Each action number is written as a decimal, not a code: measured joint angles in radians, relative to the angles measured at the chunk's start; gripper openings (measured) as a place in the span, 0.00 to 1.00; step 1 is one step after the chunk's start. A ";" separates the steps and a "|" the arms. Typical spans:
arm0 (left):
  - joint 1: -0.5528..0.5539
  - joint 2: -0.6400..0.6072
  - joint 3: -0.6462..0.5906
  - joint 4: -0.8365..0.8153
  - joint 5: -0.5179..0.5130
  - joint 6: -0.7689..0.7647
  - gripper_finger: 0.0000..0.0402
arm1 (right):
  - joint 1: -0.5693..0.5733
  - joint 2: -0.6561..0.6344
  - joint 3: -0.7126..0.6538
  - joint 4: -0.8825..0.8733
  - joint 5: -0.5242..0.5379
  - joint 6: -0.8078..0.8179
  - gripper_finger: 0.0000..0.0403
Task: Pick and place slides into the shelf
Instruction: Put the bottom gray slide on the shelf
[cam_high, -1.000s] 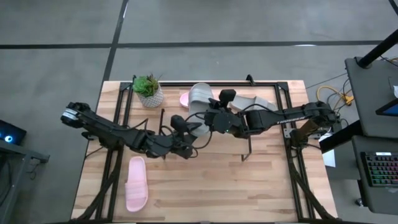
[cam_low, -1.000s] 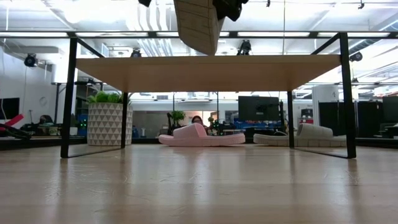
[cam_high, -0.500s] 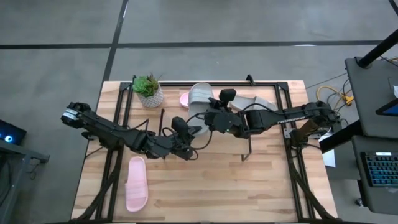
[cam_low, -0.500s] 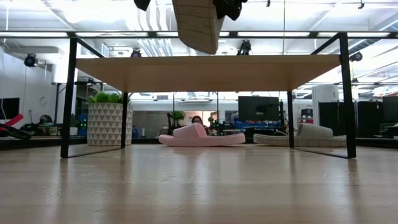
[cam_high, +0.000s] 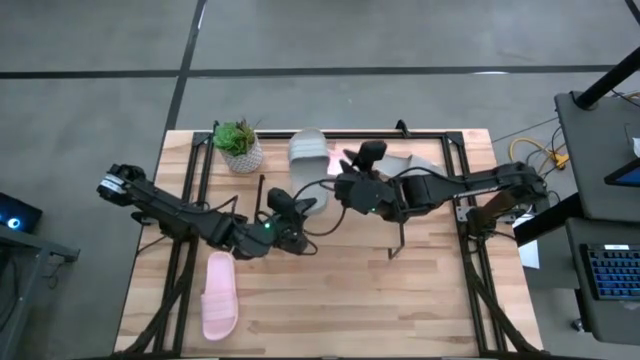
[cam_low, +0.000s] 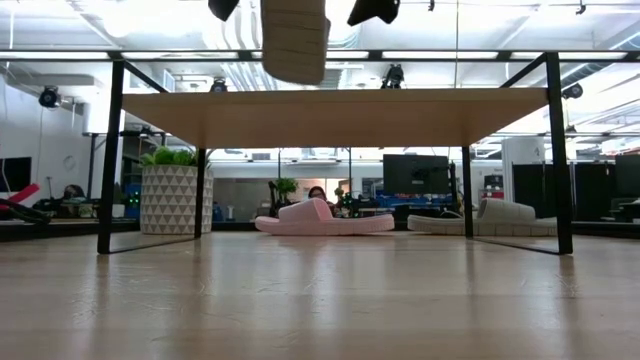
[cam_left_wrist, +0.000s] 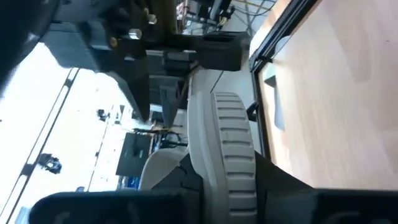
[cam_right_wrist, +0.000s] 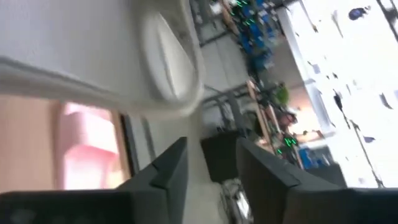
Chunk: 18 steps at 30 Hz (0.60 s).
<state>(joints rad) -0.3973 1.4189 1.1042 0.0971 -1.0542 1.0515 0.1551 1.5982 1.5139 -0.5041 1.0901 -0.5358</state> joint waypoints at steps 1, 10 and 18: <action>-0.009 0.000 -0.003 0.002 -0.017 -0.006 0.08 | 0.001 -0.006 0.000 -0.010 0.024 0.011 0.36; -0.092 -0.008 -0.110 0.000 -0.030 -0.051 0.08 | 0.024 -0.102 0.000 -0.111 -0.024 0.226 0.43; -0.156 -0.006 -0.177 0.017 -0.164 -0.131 0.08 | 0.029 -0.177 -0.012 -0.198 -0.148 0.362 0.40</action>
<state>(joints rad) -0.5528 1.4132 0.9268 0.1143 -1.2186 0.9206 0.1837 1.4207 1.5020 -0.7025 0.9421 -0.1742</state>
